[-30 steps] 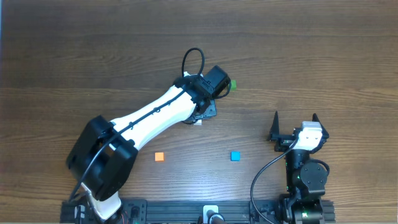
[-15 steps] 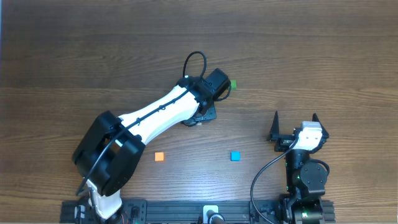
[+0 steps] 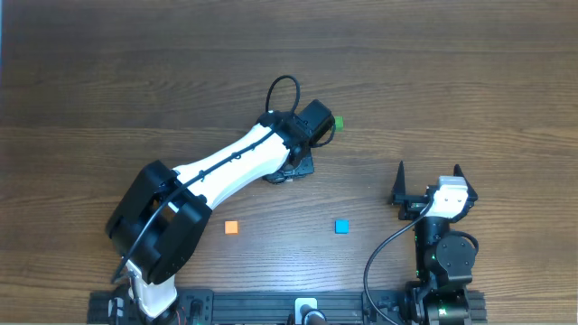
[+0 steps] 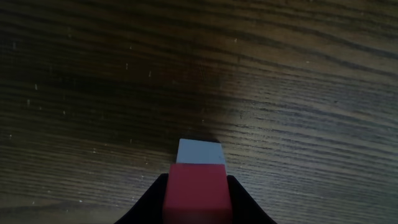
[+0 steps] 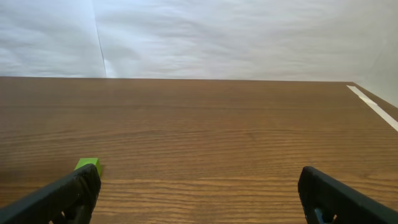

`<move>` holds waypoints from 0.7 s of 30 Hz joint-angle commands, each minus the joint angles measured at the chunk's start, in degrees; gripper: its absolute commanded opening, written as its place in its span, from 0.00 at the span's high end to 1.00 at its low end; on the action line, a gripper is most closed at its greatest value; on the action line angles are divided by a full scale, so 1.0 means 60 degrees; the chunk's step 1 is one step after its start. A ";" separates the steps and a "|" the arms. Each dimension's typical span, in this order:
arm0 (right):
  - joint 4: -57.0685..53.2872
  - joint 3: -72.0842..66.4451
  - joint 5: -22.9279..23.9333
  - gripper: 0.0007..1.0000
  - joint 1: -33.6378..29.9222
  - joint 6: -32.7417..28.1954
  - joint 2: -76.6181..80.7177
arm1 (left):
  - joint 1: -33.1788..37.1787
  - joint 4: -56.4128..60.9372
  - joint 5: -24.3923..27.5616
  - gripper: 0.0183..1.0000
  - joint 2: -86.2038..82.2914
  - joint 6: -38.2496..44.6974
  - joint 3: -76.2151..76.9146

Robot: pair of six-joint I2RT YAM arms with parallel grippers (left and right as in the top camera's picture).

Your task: Stack Cubes

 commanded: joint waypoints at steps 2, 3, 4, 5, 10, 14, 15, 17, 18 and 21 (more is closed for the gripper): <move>0.0000 -0.0076 -0.0080 0.01 -0.0062 -0.0015 -0.0062 | 0.0033 -0.0033 0.0211 0.98 0.0109 0.0044 -0.0040; 0.0000 -0.0076 -0.0080 0.01 -0.0062 -0.0015 -0.0062 | 0.0033 -0.0033 0.0211 0.98 0.0109 0.0044 -0.0040; 0.0000 -0.0076 -0.0080 0.01 -0.0062 -0.0015 -0.0062 | 0.0033 -0.0033 0.0211 0.98 0.0109 0.0044 -0.0040; 0.0000 -0.0080 -0.0080 0.01 -0.0062 -0.0015 -0.0062 | 0.0033 -0.0036 0.0211 0.97 0.0113 0.0044 -0.0040; 0.0000 -0.0080 -0.0080 0.01 -0.0062 -0.0015 -0.0062 | 0.0033 -0.0036 0.0237 0.97 0.0182 0.0044 -0.0040; 0.0000 -0.0076 -0.0080 0.01 -0.0062 -0.0015 -0.0062 | 0.0036 -0.0036 0.0233 0.95 0.0200 0.0044 -0.0040; 0.0000 -0.0076 -0.0080 0.01 -0.0062 -0.0015 -0.0062 | 0.0036 -0.0036 0.0233 0.95 0.0200 0.0044 -0.0040; 0.0000 -0.0076 -0.0080 0.01 -0.0062 -0.0015 -0.0062 | 0.0036 -0.0036 0.0233 0.93 0.0200 0.0044 -0.0040; 0.0000 -0.0080 -0.0080 0.01 -0.0062 -0.0015 -0.0062 | 0.0036 -0.0036 0.0229 0.92 0.0200 0.0044 -0.0040; 0.0000 -0.0076 -0.0080 0.01 -0.0062 -0.0015 -0.0062 | 0.0044 -0.0036 0.0229 0.87 0.0204 0.0044 -0.0040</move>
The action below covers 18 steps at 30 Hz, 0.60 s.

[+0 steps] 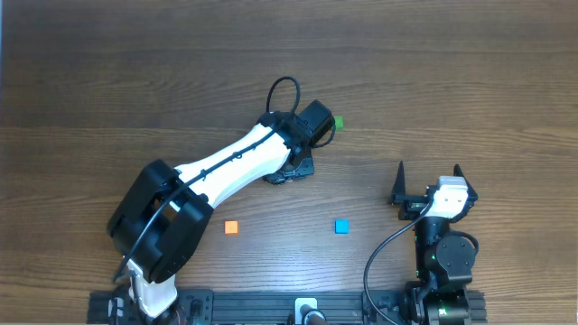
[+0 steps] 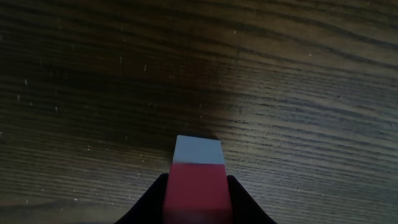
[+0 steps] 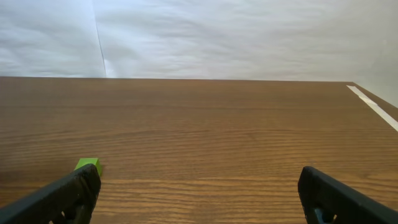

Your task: Stack Cubes

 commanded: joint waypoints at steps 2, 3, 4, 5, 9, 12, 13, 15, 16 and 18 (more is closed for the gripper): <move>0.0000 -0.0084 -0.0080 0.01 -0.0062 -0.0015 -0.0062 | 0.0044 -0.0022 0.0051 0.82 0.0131 0.0040 -0.0040; 0.0000 -0.0084 -0.0080 0.01 -0.0062 -0.0015 -0.0062 | 0.0044 -0.0022 0.0051 0.79 0.0131 0.0040 -0.0040; 0.0000 -0.0080 -0.0080 0.01 -0.0062 -0.0015 -0.0062 | 0.0044 -0.0022 0.0047 0.76 0.0131 0.0040 -0.0040; 0.0000 -0.0084 -0.0080 0.01 -0.0062 -0.0015 -0.0062 | 0.0044 -0.0022 0.0047 0.71 0.0131 0.0040 -0.0040; 0.0000 -0.0084 -0.0080 0.01 -0.0062 -0.0015 -0.0062 | 0.0044 -0.0022 0.0040 0.49 0.0131 0.0040 -0.0040; 0.0000 -0.0084 -0.0080 0.01 -0.0062 -0.0015 -0.0062 | 0.0044 -0.0015 0.0011 0.22 0.0131 0.0036 -0.0040; 0.0000 -0.0084 -0.0080 0.01 -0.0062 -0.0015 -0.0062 | 0.0051 -0.0007 -0.0025 0.13 0.0131 0.0036 -0.0040; 0.0000 -0.0084 -0.0080 0.01 -0.0062 -0.0015 -0.0062 | 0.0051 0.0062 -0.0113 0.00 0.0131 0.0040 -0.0040; 0.0000 -0.0084 -0.0080 0.01 -0.0062 -0.0015 -0.0062 | 0.0051 0.0124 -0.0164 0.00 0.0124 0.0040 -0.0040; 0.0000 -0.0080 -0.0080 0.01 -0.0062 -0.0015 -0.0062 | 0.0051 0.0204 -0.0211 0.00 0.0015 0.0055 -0.0040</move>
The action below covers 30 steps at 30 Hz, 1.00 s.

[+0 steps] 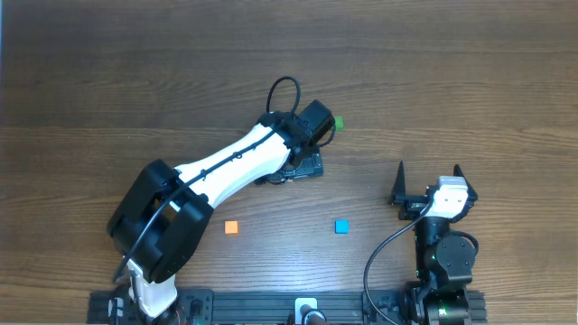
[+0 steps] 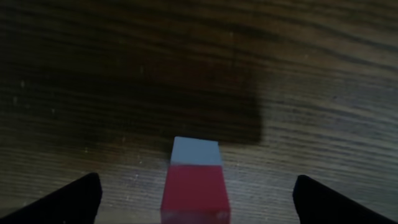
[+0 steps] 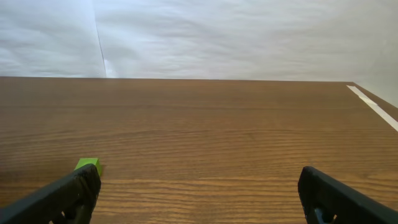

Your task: Stack Cubes

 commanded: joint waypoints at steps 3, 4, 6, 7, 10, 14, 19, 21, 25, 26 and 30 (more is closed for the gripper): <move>0.0000 -0.0080 -0.0080 0.01 -0.0062 -0.0011 -0.0062 | 0.0051 0.0215 -0.0379 0.00 -0.0641 0.0117 -0.0040; 0.0000 -0.0076 -0.0080 0.01 -0.0062 -0.0011 -0.0062 | 0.0051 0.0211 -0.0474 0.00 -0.0918 0.0117 -0.0040; 0.0000 -0.0076 -0.0080 0.01 -0.0062 -0.0011 -0.0062 | 0.0051 0.0175 -0.0809 0.00 -0.1679 0.0113 -0.0040; 0.0000 -0.0076 -0.0080 0.01 -0.0062 -0.0011 -0.0062 | 0.0051 0.0168 -0.0922 0.00 -0.1978 0.0113 -0.0040; 0.0000 -0.0076 -0.0080 0.01 -0.0062 -0.0011 -0.0062 | 0.0051 0.0168 -0.1045 0.00 -0.2994 0.0113 -0.0040; 0.0000 -0.0080 -0.0080 0.01 -0.0062 -0.0011 -0.0062 | -0.0029 -0.0729 -0.1082 0.00 -0.4284 0.0113 -0.0040; 0.0000 -0.0080 -0.0080 0.01 -0.0062 -0.0011 -0.0062 | -0.0244 -0.2758 -0.1177 0.00 -0.5435 0.0113 -0.0160; 0.0000 -0.0076 -0.0080 0.01 -0.0062 -0.0011 -0.0062 | -0.0273 -0.3213 -0.1348 0.00 -0.5778 0.0117 -0.0455; 0.0000 -0.0076 -0.0080 0.00 -0.0062 -0.0011 -0.0062 | -0.0273 -0.3282 -0.1370 0.00 -0.6390 0.0109 -0.1891; 0.0000 -0.0076 -0.0080 0.01 -0.0062 -0.0011 -0.0062 | -0.0273 -0.3147 -0.1315 0.00 -0.6477 0.0109 -0.2306; 0.0000 -0.0076 -0.0080 0.01 -0.0062 -0.0011 -0.0062 | -0.0262 -0.1767 -0.0991 0.00 -0.6714 0.0109 -0.4339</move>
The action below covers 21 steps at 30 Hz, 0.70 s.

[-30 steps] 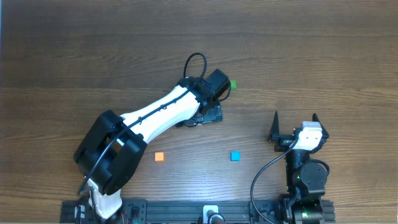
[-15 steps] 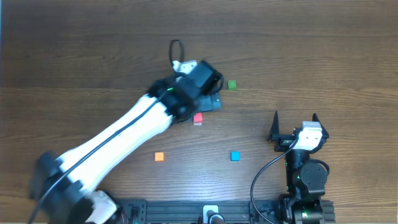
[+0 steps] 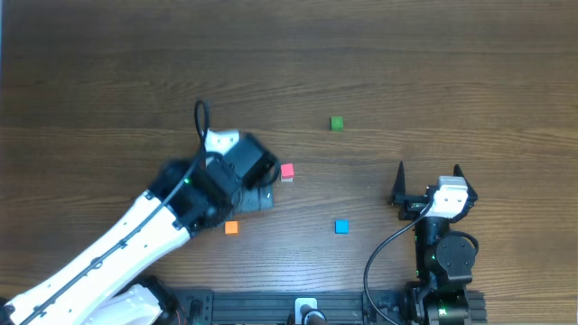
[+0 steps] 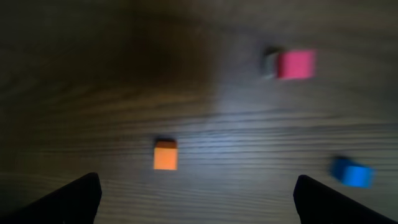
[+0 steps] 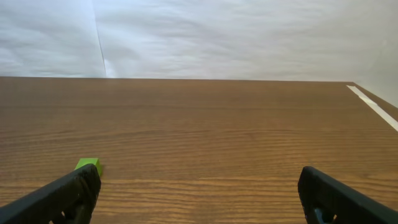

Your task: Stack Cubes

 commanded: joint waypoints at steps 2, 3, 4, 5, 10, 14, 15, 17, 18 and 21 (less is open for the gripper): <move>0.0000 -0.0080 -0.0084 0.01 -0.0062 -0.0011 -0.0062 | -0.0011 0.2098 0.0288 0.00 -0.0168 0.0076 -0.2834; 0.0000 -0.0076 -0.0084 0.01 -0.0062 -0.0011 -0.0062 | -0.0011 0.2463 0.0357 0.00 -0.0168 0.0113 -0.3147; 0.0000 -0.0076 -0.0084 0.01 -0.0062 -0.0011 -0.0062 | -0.0011 0.2823 0.0474 0.00 -0.0168 0.0277 -0.3417; 0.0000 -0.0076 -0.0084 0.01 -0.0062 -0.0011 -0.0062 | -0.0011 0.3155 0.0557 0.01 -0.0168 0.0408 -0.3654; 0.0000 -0.0076 -0.0084 0.01 -0.0062 -0.0011 -0.0062 | -0.0011 0.3785 0.0605 0.01 -0.0091 0.0539 -0.4189; 0.0000 -0.0076 -0.0084 0.01 -0.0062 -0.0011 -0.0062 | -0.0011 0.3799 0.0605 0.04 0.0233 0.0572 -0.4204; 0.0000 -0.0080 -0.0084 0.01 -0.0062 -0.0011 -0.0062 | -0.0011 0.3814 0.0612 0.05 0.0331 0.0572 -0.4204; 0.0000 -0.0076 -0.0084 0.01 -0.0062 -0.0011 -0.0062 | -0.0011 0.3869 0.0674 0.06 0.0594 0.0572 -0.4204; 0.0000 -0.0076 -0.0084 0.01 -0.0062 -0.0011 -0.0062 | -0.0011 0.3920 0.0707 0.06 0.0732 0.0572 -0.4207; 0.0000 -0.0080 -0.0084 0.01 -0.0062 -0.0011 -0.0062 | -0.0011 0.4237 0.0783 0.07 0.1231 0.0572 -0.4207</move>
